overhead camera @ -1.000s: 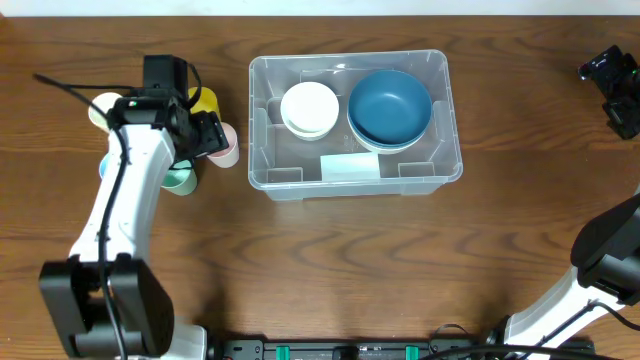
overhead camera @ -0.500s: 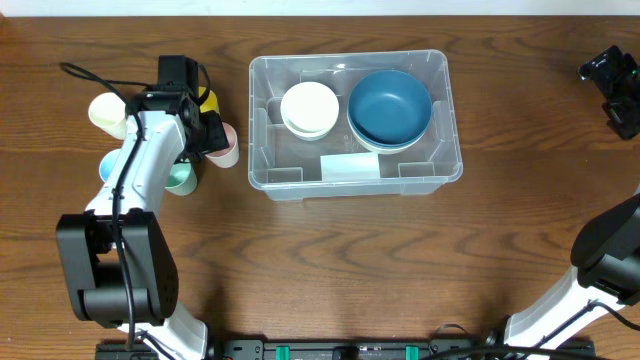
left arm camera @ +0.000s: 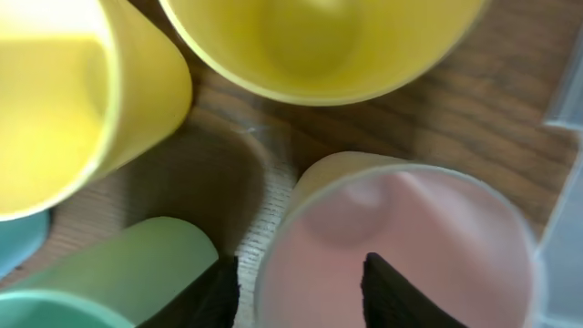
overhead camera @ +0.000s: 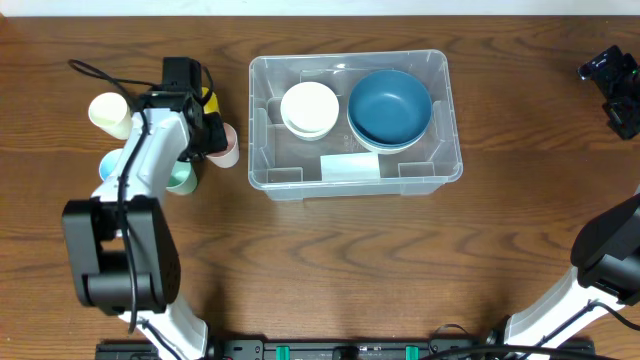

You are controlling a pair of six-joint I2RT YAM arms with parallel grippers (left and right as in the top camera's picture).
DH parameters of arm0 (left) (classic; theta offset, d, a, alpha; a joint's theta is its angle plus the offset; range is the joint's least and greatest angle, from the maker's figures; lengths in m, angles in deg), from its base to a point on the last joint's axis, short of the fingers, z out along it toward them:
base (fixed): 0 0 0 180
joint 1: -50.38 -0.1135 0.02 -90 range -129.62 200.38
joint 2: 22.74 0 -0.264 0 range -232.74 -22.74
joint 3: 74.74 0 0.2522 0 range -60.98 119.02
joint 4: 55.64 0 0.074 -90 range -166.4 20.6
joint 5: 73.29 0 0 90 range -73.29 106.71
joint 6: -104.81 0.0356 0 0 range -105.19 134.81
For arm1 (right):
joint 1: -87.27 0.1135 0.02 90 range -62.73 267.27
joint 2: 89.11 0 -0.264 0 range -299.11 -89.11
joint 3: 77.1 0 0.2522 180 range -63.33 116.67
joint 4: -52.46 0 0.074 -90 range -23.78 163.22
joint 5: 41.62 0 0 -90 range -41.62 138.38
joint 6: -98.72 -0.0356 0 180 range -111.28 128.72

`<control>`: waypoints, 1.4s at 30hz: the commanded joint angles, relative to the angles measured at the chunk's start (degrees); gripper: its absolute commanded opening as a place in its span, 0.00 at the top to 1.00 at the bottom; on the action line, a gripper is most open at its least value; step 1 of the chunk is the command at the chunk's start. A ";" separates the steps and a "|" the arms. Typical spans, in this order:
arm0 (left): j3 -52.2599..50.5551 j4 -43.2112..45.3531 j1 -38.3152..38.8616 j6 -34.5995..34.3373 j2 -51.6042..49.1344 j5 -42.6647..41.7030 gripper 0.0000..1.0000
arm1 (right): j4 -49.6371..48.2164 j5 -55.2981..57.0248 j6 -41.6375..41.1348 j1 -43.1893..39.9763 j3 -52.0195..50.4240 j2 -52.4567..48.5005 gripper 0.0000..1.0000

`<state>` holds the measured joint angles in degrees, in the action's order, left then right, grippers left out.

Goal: Pack container
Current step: 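Grasp the rim of the pink cup with the left gripper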

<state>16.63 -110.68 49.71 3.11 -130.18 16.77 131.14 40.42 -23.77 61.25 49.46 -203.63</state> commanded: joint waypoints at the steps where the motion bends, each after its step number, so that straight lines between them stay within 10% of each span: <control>1: 0.39 0.00 -0.28 0.81 -1.68 0.68 0.60 | 0.07 0.02 -0.48 0.15 0.17 0.07 0.01; 42: 2.03 -3.58 -0.28 0.26 3.32 0.63 0.94 | 0.07 0.02 -0.48 0.15 0.17 0.07 0.01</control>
<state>17.37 -113.98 49.71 3.24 -128.58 16.74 131.14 40.42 -23.77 61.25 49.46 -203.63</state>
